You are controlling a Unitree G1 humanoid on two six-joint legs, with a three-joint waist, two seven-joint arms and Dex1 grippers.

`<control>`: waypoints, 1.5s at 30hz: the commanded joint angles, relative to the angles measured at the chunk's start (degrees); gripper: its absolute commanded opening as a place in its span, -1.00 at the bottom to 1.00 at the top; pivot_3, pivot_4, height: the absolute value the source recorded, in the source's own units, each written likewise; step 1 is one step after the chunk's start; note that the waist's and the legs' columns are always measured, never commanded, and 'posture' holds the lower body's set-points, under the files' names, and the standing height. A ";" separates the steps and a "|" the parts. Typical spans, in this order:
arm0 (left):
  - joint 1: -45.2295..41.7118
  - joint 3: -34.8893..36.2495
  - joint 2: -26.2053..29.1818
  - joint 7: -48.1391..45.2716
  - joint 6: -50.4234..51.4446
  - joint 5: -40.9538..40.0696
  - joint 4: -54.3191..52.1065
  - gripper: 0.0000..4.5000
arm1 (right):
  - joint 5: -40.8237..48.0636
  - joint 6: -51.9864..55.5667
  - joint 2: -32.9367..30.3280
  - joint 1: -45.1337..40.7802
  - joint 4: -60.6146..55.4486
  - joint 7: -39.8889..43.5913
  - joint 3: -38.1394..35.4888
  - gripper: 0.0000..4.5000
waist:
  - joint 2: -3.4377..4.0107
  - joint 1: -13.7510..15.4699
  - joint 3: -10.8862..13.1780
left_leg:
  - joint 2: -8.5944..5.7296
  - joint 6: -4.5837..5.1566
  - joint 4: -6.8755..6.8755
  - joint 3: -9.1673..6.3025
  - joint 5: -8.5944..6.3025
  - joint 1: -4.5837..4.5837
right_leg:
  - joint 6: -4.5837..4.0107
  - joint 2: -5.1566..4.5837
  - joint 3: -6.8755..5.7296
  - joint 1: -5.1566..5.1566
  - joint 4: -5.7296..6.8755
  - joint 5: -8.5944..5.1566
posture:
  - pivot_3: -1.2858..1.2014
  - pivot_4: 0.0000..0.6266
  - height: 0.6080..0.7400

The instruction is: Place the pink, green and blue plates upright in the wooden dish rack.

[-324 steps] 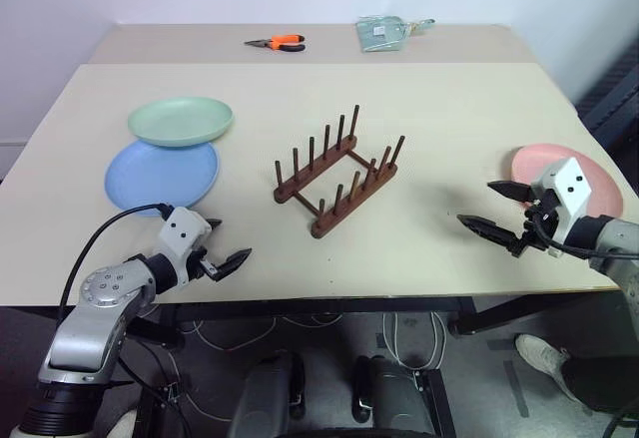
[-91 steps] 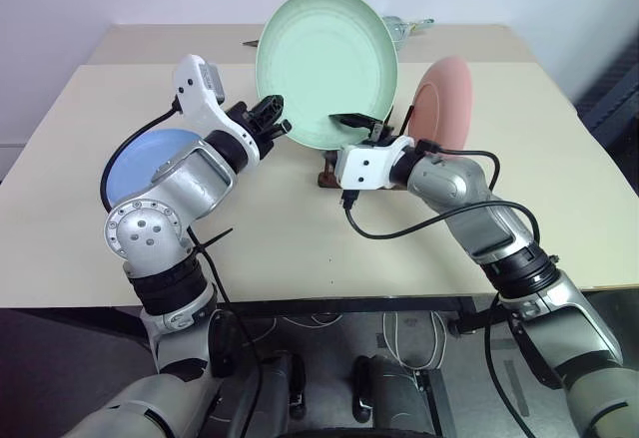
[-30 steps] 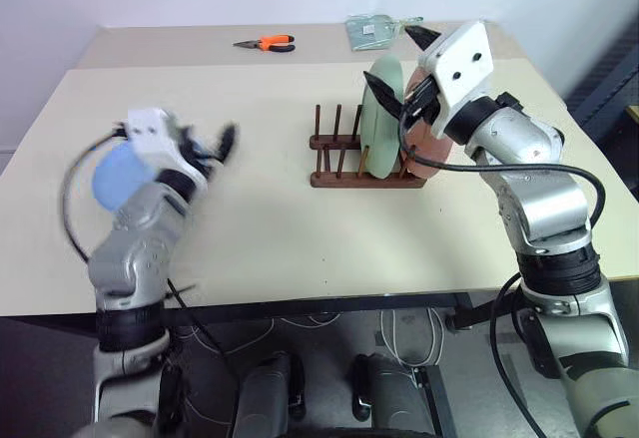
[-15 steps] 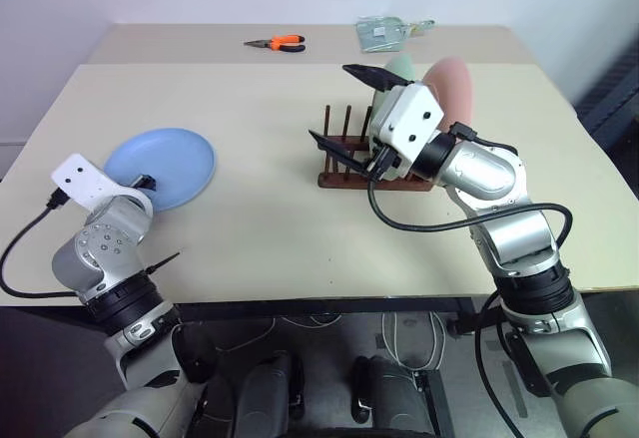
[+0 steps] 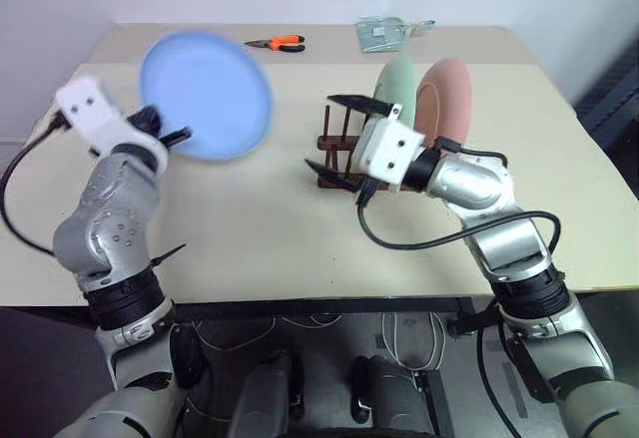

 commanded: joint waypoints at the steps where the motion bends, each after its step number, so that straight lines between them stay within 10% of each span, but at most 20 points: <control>1: 0.42 -2.45 0.91 -1.98 1.34 -1.77 -5.44 -0.98 | -7.09 -4.99 2.26 -4.62 4.93 -1.06 4.33 1.00 | 0.01 -1.13 0.00 | 0.01 -0.02 -0.01 0.01 0.01 0.01 | 0.00 0.02 0.01 0.00 0.02 0.00 | 0.03 -0.52 1.00; 8: -1.72 -1.79 -1.27 1.01 5.99 -5.84 -9.50 -0.98 | -19.28 -13.60 7.28 -10.75 18.19 -8.25 9.26 1.00 | 0.01 -0.92 0.01 | 0.12 -0.13 -0.06 -0.02 0.09 0.03 | -0.07 0.10 0.03 -0.05 0.06 -0.03 | 0.03 -0.52 1.00; 19: -0.38 -1.20 -0.99 0.77 7.70 -9.17 -10.92 -1.00 | -21.55 -18.93 7.61 -10.58 20.54 -10.80 6.97 -0.95 | 0.00 -0.95 0.01 | 0.08 -0.13 -0.05 -0.09 0.09 0.01 | -0.06 0.10 0.00 -0.01 0.04 -0.03 | 0.03 -0.52 1.00; 25: -6.70 13.11 -2.50 8.77 -1.59 -13.12 -3.88 0.07 | -21.41 -20.34 6.73 -10.54 18.87 -10.82 5.40 -1.00 | -0.02 -0.79 0.03 | 0.09 -0.13 -0.02 -0.12 0.09 0.01 | -0.07 0.09 -0.01 0.00 0.03 -0.03 | 0.03 -0.52 1.00; 31: -2.19 12.58 10.63 5.72 -11.33 -0.36 4.87 0.07 | -8.26 -19.73 7.86 -11.08 13.60 -4.13 0.55 -1.00 | 0.01 -1.69 0.05 | 0.11 -0.15 -0.18 -0.05 0.10 0.06 | -0.07 0.18 0.01 -0.03 0.02 -0.03 | 0.03 -0.52 1.00; 35: 12.14 -2.75 18.41 -8.34 -16.61 8.83 5.13 0.07 | 15.94 -0.64 14.00 -11.95 3.46 0.23 -7.63 -1.00 | 0.05 -1.02 0.04 | 0.09 -0.15 -0.17 -0.04 0.10 0.06 | -0.07 0.17 0.00 0.00 0.05 -0.03 | 0.03 -0.52 1.00; 40: 23.66 -13.81 18.41 -20.18 -21.06 9.99 0.29 0.07 | 46.98 29.13 19.92 -13.29 -3.20 -9.13 -20.49 -1.00 | -0.10 -0.63 -0.06 | 0.06 -0.20 -0.17 -0.14 0.05 0.01 | -0.13 0.05 -0.01 0.00 0.02 0.01 | 0.03 -0.52 1.00; 45: 28.94 -16.92 17.69 -28.49 -20.85 6.72 -2.64 0.07 | 57.41 39.82 22.12 -15.54 -0.52 -21.31 -27.74 -1.00 | 0.03 -1.09 -0.01 | 0.10 -0.38 -0.25 -0.08 -0.02 -0.04 | -0.27 -0.07 0.04 -0.25 0.07 0.02 | 0.03 -0.52 1.00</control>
